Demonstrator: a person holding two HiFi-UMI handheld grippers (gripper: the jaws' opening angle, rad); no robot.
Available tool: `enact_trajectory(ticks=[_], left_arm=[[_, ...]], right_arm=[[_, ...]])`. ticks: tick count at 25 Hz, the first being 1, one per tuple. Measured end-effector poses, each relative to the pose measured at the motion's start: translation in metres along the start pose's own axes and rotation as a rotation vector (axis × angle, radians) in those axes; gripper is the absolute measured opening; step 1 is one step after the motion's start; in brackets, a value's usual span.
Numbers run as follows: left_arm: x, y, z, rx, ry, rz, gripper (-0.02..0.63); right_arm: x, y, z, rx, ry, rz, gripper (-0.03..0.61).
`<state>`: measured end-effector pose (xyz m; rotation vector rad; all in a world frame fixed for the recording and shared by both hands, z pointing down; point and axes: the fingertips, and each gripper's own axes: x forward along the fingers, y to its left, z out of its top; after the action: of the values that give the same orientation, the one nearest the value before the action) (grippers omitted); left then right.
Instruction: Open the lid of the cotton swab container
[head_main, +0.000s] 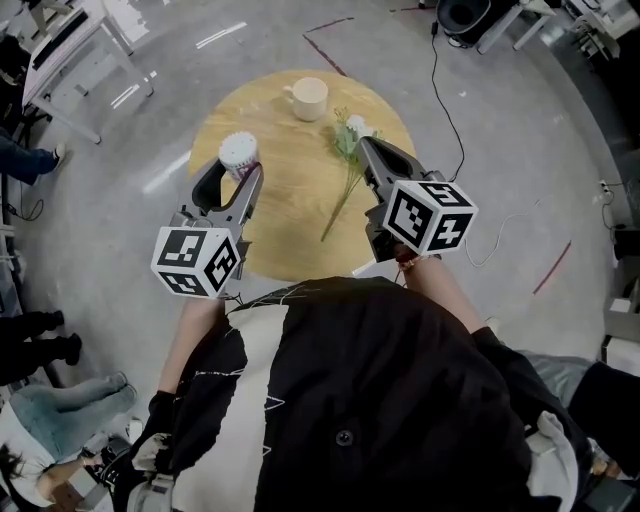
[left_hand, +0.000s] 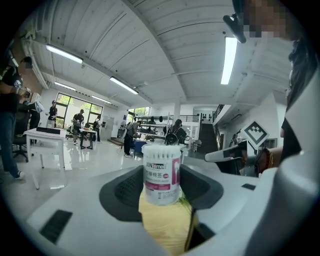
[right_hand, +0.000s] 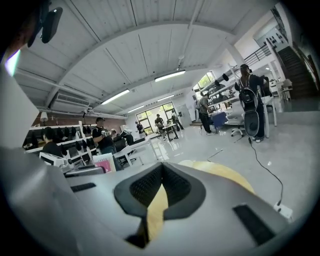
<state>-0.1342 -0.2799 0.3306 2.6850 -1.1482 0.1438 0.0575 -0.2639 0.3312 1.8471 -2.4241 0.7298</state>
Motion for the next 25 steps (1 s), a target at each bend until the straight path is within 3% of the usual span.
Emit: enact_trajectory(ticks=[7, 25], left_arm=[[-0.004, 0.002, -0.009, -0.017, 0.011, 0.054, 0.238], [-0.015, -0.003, -0.015, -0.043, 0.020, 0.080, 0.238]], right_arm=[[0.002, -0.006, -0.013, -0.009, 0.054, 0.010, 0.003], [-0.004, -0.009, -0.032, -0.034, 0.132, 0.002, 0.003]])
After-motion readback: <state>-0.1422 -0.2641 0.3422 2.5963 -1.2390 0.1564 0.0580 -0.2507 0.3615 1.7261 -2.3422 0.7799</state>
